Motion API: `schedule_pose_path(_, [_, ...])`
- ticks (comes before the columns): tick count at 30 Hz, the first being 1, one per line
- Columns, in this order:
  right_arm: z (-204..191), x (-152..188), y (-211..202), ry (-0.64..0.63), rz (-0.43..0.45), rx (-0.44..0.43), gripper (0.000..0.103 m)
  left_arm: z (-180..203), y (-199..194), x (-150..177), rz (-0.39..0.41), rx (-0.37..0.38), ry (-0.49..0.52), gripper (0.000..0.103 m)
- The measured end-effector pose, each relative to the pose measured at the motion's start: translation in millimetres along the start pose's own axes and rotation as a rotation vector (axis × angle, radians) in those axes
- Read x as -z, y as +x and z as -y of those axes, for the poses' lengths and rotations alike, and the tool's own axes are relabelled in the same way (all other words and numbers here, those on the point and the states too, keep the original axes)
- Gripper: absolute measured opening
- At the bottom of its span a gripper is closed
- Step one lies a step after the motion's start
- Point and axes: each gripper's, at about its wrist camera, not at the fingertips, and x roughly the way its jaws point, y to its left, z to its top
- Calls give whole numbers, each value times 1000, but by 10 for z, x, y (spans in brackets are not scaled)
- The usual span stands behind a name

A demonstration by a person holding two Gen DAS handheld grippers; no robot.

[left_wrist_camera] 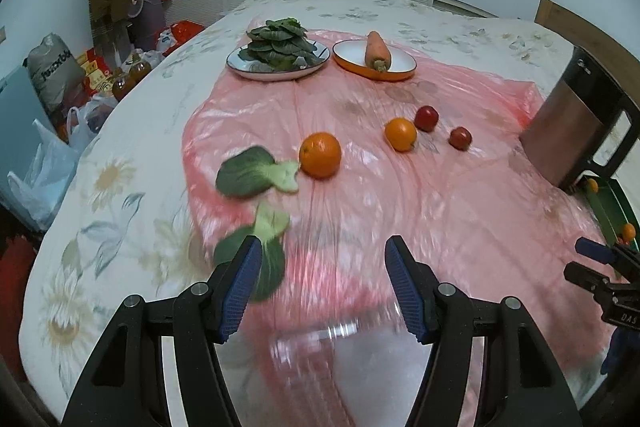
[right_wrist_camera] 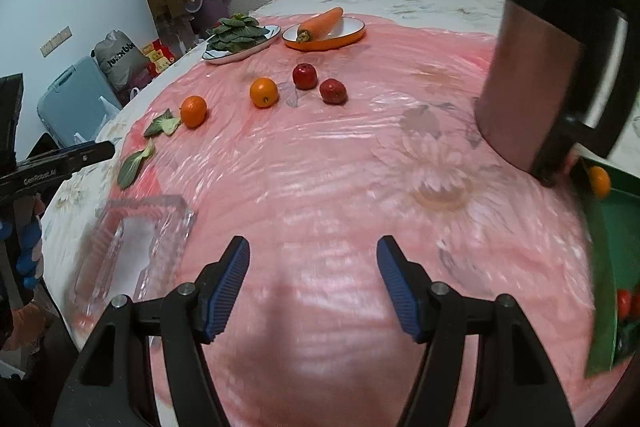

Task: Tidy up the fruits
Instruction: 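Grasp a red apple with the right tool while the left tool grasps an orange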

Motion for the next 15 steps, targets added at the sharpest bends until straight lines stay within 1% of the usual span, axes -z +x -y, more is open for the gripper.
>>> schedule_pose_path(5, [38, -235, 267, -17, 3, -3, 103, 45, 316, -236, 1, 15, 30, 58])
schedule_pose_path(8, [46, -448, 427, -36, 16, -11, 103, 87, 463, -342, 6, 16, 47, 58])
schedule_pose_path(15, [54, -970, 830, -94, 34, -31, 103, 43, 822, -526, -4, -15, 75, 58])
